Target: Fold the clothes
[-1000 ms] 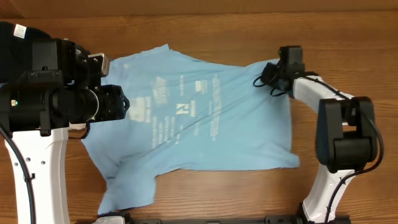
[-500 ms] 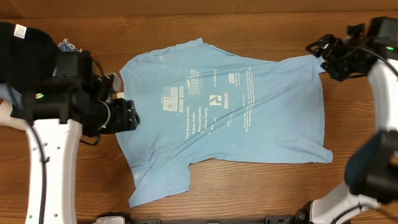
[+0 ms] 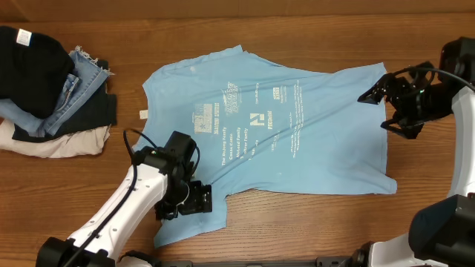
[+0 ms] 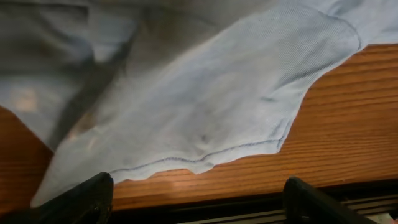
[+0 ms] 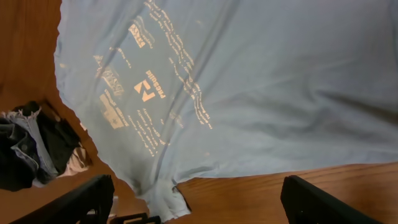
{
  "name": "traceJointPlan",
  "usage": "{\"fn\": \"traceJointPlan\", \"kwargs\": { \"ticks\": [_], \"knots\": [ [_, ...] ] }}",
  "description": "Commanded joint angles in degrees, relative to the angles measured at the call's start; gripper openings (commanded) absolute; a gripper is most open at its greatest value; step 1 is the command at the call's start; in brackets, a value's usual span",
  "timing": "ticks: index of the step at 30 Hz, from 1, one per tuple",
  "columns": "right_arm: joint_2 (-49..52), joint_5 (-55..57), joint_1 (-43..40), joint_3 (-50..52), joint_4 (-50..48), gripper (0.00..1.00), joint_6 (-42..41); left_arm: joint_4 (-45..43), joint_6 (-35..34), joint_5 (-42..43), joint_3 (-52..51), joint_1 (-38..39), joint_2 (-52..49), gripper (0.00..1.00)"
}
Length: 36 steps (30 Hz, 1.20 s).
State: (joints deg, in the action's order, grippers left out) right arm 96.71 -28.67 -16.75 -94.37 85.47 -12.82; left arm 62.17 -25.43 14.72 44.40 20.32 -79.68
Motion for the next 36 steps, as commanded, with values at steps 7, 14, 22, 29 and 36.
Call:
{"fn": "traceJointPlan", "kwargs": {
  "ticks": [7, 14, 22, 29, 36],
  "knots": [
    [-0.3, -0.5, 1.7, -0.1, -0.9, 0.91, 1.1, -9.1, -9.8, 2.7, -9.9, 3.7, -2.4, 0.82],
    [-0.3, -0.2, 1.7, -0.1, -1.0, 0.91, 1.4, -16.3, -11.0, 2.7, -9.5, 3.0, -14.3, 0.16],
    [-0.3, 7.7, 1.6, 0.4, -0.5, 0.96, -2.7, 4.7, -7.1, -8.7, 13.2, -3.2, -3.6, 0.04],
    [-0.3, 7.8, 2.3, 19.4, 0.1, 0.82, -9.8, 17.0, -4.1, -20.5, 26.2, -7.1, 4.1, 0.04],
    [-0.3, 6.1, 3.6, 39.8, -4.4, 0.59, -11.3, 15.7, -2.8, -20.7, 26.3, -7.2, 4.0, 0.04]
  ]
}}
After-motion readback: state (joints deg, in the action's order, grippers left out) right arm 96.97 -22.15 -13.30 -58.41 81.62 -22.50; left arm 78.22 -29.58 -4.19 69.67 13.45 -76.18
